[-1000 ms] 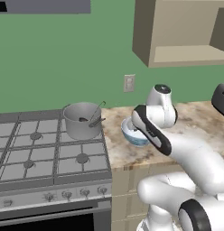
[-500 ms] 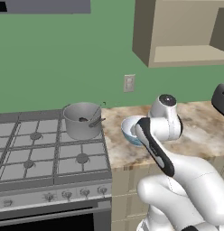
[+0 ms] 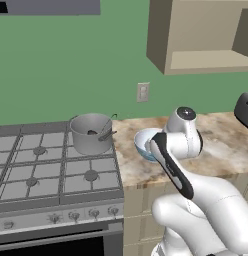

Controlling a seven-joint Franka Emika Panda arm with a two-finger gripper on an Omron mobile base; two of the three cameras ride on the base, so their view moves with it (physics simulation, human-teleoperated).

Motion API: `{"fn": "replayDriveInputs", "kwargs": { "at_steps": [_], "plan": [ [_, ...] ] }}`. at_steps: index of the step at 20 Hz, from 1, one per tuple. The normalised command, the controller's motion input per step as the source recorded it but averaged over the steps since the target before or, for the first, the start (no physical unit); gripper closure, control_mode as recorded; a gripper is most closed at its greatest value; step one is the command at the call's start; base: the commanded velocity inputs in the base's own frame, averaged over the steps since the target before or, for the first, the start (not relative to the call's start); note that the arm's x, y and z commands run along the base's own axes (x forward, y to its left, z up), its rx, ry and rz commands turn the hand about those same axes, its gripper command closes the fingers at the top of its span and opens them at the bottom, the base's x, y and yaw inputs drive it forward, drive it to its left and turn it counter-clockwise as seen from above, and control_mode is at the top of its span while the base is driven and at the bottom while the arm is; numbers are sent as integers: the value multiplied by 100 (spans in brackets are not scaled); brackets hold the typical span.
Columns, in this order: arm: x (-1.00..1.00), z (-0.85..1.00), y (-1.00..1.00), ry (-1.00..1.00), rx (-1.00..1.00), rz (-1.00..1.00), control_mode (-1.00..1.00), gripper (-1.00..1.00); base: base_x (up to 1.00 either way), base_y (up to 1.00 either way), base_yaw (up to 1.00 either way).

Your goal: Open the cabinet and move the ladle to the pot. Then close the cabinet.

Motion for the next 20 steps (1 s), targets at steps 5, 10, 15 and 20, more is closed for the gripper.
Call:
{"fn": "replayDriveInputs", "kwargs": {
  "at_steps": [5, 10, 15, 20],
  "plan": [
    [0, 0, 0, 0, 0, 0, -100, -100, 0, 0, 0],
    [0, 0, -1, -1, 0, 0, 100, -100, 0, -3, 0],
    [0, 0, 0, 0, 0, 0, 100, -100, -2, -40, -3],
    [0, 0, 0, 0, 0, 0, 100, -100, 0, -58, -7]
  ]
}}
